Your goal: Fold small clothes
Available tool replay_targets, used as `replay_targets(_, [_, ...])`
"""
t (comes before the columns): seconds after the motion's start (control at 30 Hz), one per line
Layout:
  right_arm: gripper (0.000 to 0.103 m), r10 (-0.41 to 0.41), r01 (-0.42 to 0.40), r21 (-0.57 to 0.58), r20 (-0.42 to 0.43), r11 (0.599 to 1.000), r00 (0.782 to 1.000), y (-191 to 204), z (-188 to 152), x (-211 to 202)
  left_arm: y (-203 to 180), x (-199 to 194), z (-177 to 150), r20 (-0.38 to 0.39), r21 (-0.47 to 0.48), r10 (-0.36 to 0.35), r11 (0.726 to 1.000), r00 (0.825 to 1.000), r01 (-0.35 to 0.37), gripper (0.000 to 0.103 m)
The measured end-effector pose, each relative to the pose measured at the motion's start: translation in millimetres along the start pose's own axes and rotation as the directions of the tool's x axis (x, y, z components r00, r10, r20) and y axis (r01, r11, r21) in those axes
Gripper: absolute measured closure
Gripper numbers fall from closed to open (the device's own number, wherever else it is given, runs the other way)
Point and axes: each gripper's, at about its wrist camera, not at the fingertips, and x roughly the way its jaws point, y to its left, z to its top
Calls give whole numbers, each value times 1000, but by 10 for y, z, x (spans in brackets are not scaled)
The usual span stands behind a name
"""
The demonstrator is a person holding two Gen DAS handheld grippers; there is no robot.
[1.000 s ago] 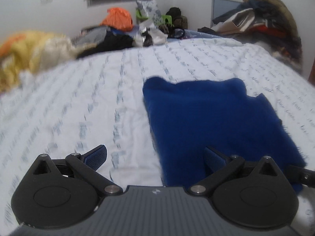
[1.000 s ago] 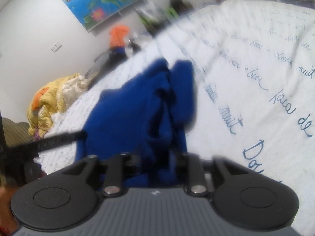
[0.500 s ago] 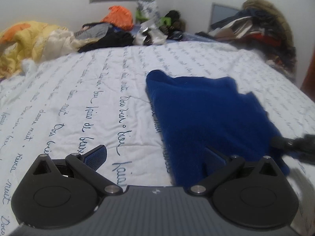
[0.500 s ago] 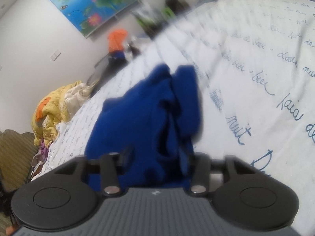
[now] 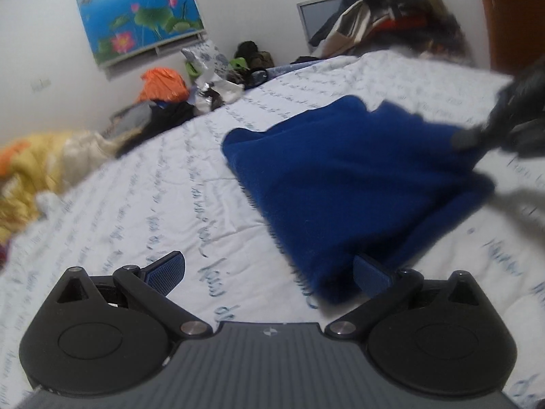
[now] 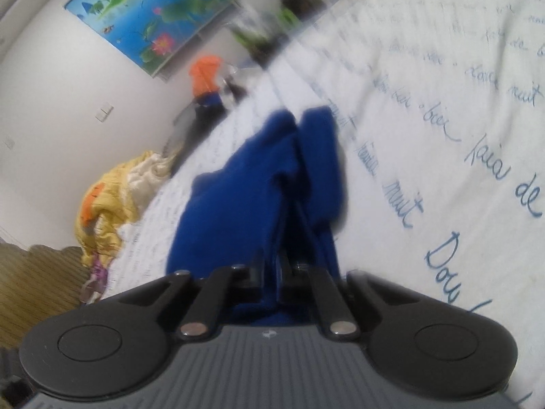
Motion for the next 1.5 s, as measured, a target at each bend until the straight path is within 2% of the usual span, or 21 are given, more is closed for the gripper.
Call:
replay_targets(0.07, [98,16,-16,19,-4,1000,1000,-7,-10,-34,47,29,-15,-2,-13,27,1000,1000,-27,0])
replay_targets(0.17, [98,6,-5,10,-16,1000,1000,-11,-45,-81,190,20,-60,-11,-67,12,998,1000,-12,0])
replay_targets(0.23, [98,-14,14,-4,-28,1000,1000,-29,-85,-101,238,13,-97,-22,-65,1,998,1000,-2,0])
replay_targets(0.4, [97,-119,115,-121,-30,986,992,-13,-164,-80,218,-124,-129,0,-38,-88,995,996,88,0])
replay_targets(0.47, [96,-133,128,-183,-15,975,991,41,-182,-115,263,-154,-92,13,-71,-120,990,993,121,0])
replay_targets(0.53, [91,-163,159,-228,4,961,987,89,-181,-141,351,-101,-34,6,-147,-159,976,987,158,0])
replay_targets(0.57, [84,-171,168,-236,7,957,985,72,-161,-153,406,-46,-8,-4,-198,-190,962,982,186,0])
replay_targets(0.6, [70,-175,172,-232,8,957,985,54,-144,-155,460,19,10,-17,-252,-228,943,974,216,0])
replay_targets(0.63, [62,-171,168,-224,6,960,985,22,-124,-155,519,93,23,-30,-312,-273,916,961,251,0])
replay_targets(0.67, [47,-163,160,-213,1,964,987,-10,-103,-151,581,178,27,-39,-376,-324,881,945,286,0])
replay_targets(0.7, [43,-150,146,-204,-5,968,989,-38,-87,-151,624,246,27,-42,-427,-363,849,931,311,0])
replay_targets(0.87, [43,-78,71,-155,-43,985,996,-152,2,-79,741,556,-18,-31,-613,-511,689,859,387,2])
replay_targets(0.93, [44,-40,31,-133,-66,991,997,-171,34,-17,749,615,-15,-3,-639,-539,649,842,413,3])
replay_targets(1.03, [45,26,-37,-105,-98,994,995,-189,59,109,740,695,19,21,-658,-575,609,818,444,20])
replay_targets(1.1, [46,70,-78,-81,-106,994,992,-204,72,198,701,749,45,19,-665,-591,595,807,451,47])
replay_targets(1.13, [49,89,-97,-68,-115,993,989,-212,79,247,683,778,51,15,-669,-595,591,804,450,52])
replay_targets(1.17, [61,94,-102,-62,-126,993,988,-208,79,299,667,787,55,13,-668,-586,598,810,443,60])
replay_targets(1.2, [74,89,-98,-63,-137,993,987,-197,68,357,649,799,60,5,-665,-584,604,812,439,74])
replay_targets(1.3, [90,76,-84,-49,-147,995,986,-193,48,429,651,782,30,-1,-668,-572,611,820,425,87])
replay_targets(1.37, [92,61,-69,-60,-135,996,989,-163,21,395,677,713,17,7,-666,-558,616,830,420,88])
replay_targets(1.5, [93,45,-59,-113,-120,992,992,-31,-53,262,675,557,35,6,-641,-529,650,849,409,90])
